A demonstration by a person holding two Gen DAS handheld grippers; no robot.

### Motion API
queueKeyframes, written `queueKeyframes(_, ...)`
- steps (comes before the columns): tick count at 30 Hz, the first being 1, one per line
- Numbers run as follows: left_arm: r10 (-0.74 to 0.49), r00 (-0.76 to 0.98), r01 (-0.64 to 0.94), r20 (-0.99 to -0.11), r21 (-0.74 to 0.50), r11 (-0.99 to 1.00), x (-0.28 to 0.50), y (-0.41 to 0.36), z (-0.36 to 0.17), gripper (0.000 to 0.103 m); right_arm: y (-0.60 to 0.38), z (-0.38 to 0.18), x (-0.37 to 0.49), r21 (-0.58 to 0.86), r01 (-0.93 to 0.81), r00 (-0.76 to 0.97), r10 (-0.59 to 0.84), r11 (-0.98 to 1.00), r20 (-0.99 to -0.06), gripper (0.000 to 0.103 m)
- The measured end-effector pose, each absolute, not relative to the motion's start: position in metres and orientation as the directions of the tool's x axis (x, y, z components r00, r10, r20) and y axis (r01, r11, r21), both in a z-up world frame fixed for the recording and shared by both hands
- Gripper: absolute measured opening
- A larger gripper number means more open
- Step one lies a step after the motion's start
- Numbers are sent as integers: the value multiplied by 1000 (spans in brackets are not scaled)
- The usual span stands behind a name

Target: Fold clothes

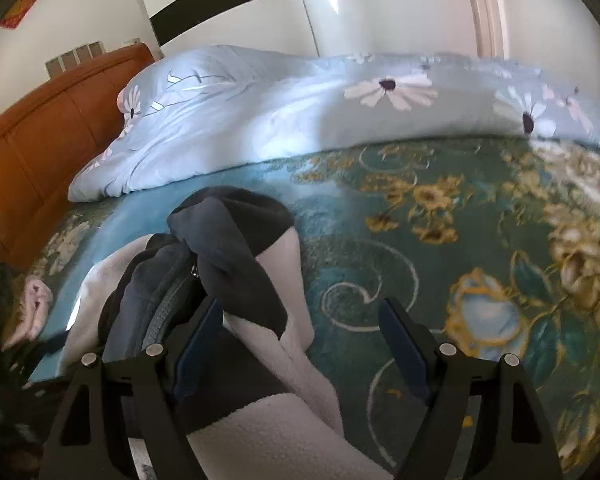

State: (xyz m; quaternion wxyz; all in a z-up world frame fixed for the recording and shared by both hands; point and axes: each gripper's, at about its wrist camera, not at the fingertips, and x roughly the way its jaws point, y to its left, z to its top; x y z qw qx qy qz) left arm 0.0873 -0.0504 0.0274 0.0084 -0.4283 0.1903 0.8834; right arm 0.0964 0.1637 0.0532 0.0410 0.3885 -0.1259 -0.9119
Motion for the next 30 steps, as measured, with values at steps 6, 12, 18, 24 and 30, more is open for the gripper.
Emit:
queueKeyframes(6,-273,-658,-112,-702,449,-886,50,-46,19,39,167,52,95,310,-18,-688,-213,-951,-693,81)
queueKeyframes(12,-223,-729,70,-647,254,-965,62,-81,61,14,177,53,95,341,-38,-697,-220,-939,-682,81)
queueKeyframes(18,-298,-761,336,-576,43,-941,111,-175,104,13,184,60,99,351,-56,-720,-206,-935,-663,81)
queueKeyframes(24,-294,-655,516,-696,-129,-847,185,-268,59,13,180,60,97,339,-46,-715,-206,-940,-668,81)
queueKeyframes(30,-185,-636,535,-750,-255,-806,236,-286,3,15,164,59,96,317,23,-727,-233,-948,-646,81)
